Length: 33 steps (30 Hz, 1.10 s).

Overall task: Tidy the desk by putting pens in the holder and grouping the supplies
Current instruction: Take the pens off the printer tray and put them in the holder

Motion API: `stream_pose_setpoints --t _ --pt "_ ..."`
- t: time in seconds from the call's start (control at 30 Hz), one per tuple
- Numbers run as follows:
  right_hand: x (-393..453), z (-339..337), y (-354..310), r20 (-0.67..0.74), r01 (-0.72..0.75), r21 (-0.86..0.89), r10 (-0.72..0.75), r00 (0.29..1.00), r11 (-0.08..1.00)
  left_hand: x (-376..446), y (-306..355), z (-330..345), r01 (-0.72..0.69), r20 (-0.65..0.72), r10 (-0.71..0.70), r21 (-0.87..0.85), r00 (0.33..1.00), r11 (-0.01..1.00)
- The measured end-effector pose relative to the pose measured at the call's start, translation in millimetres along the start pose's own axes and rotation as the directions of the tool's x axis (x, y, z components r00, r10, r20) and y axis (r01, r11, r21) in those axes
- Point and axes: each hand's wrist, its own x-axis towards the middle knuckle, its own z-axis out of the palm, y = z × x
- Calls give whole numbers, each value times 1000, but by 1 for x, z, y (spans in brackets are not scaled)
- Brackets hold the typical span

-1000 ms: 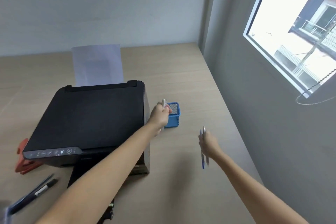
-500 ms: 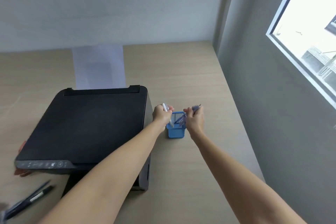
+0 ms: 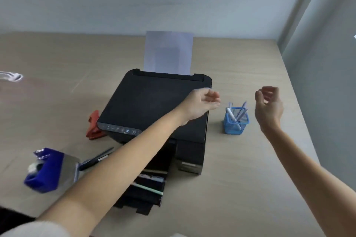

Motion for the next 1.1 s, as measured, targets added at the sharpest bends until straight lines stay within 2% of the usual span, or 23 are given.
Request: stream_pose_setpoints --t 0.1,0.17,0.23,0.3,0.37,0.47,0.53,0.63,0.73,0.8,0.83,0.9,0.93,1.03,1.1 --pt "-35 9 -54 10 156 62 -157 988 986 -72 -7 -66 71 94 -79 84 992 994" --pt "-69 22 -82 60 234 94 -240 969 968 -114 -29 -103 147 118 -176 221 977 964" --pt "-114 41 -98 176 328 102 -342 923 939 -151 -68 -128 196 84 -258 440 963 876" --pt "-157 61 -98 346 448 100 -453 822 888 -179 -116 -133 196 28 -282 652 959 732" --pt "-194 81 -89 540 563 101 -520 662 820 -201 -160 -123 190 -7 -262 707 965 681" --pt "-236 117 -64 801 631 58 -413 433 774 -215 -208 -109 146 -9 -211 752 977 642" --pt "-252 140 -39 897 665 -33 -271 348 746 -216 -222 -103 109 14 -192 781 981 615" --pt "-263 163 -8 934 695 -239 -35 356 678 -215 -229 -101 13 53 -121 876 991 482" --pt "-271 174 4 913 733 -381 103 395 564 -220 -236 -109 -115 146 -60 925 987 361" --pt "-276 177 6 892 742 -433 125 434 512 -224 -240 -117 -161 157 40 921 987 354" --pt "-278 178 8 881 740 -453 122 457 497 -226 -239 -120 -155 131 89 911 987 382" --pt "-281 177 11 858 736 -494 123 499 462 -224 -238 -123 -147 114 96 862 989 485" --pt "-283 176 13 842 728 -523 137 521 444 -221 -241 -123 -135 102 93 858 990 495" --pt "-290 165 7 783 660 -602 167 600 449 -211 -250 -124 -105 69 91 867 993 487" --pt "-292 149 -3 767 626 -609 160 622 488 -207 -254 -125 -98 86 48 885 995 456"
